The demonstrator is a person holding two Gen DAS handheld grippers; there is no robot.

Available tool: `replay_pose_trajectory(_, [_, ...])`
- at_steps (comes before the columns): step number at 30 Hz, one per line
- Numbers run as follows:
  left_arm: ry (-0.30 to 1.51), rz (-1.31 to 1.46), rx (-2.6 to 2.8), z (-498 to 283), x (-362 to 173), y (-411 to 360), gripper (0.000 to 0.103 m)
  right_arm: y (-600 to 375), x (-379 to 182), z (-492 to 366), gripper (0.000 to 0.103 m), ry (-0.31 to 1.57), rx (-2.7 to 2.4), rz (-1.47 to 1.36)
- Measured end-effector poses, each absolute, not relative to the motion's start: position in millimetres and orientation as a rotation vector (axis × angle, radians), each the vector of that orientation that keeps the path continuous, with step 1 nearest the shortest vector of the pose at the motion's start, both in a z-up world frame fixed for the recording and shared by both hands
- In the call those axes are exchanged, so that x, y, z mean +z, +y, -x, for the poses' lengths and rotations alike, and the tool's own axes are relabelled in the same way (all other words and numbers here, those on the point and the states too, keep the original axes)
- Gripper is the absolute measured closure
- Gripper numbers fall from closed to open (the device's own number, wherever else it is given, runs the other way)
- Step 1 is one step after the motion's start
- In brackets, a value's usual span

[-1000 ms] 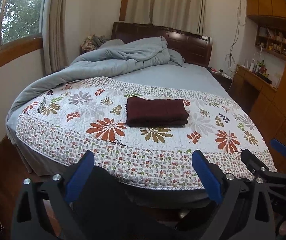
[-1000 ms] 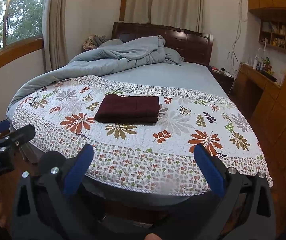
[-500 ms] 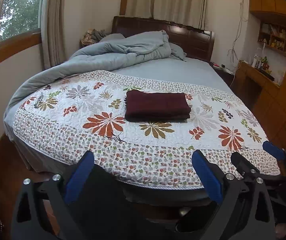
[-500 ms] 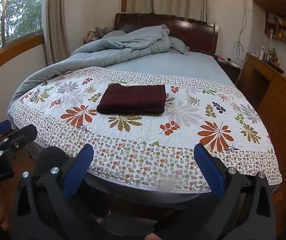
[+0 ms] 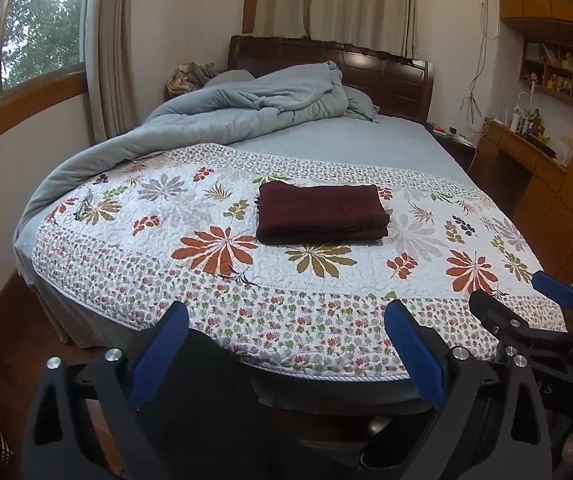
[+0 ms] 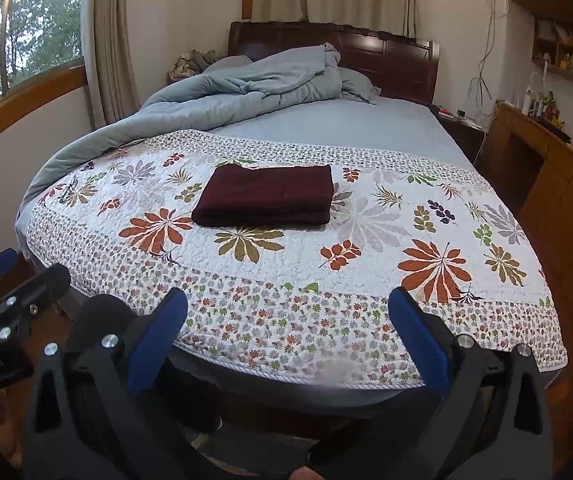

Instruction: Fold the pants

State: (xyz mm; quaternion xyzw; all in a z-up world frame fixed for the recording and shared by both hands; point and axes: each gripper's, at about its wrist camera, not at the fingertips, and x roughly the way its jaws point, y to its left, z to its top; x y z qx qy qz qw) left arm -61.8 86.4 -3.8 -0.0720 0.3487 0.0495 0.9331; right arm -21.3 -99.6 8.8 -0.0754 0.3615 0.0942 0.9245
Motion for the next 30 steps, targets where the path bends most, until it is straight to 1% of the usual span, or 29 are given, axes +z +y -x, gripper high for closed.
replay_pose_trajectory(30, [0.752, 0.173, 0.098, 57.2, -12.2, 87.9, 0.004, -99.0, 7.1, 19.0, 0.003, 0.756, 0.185, 0.163])
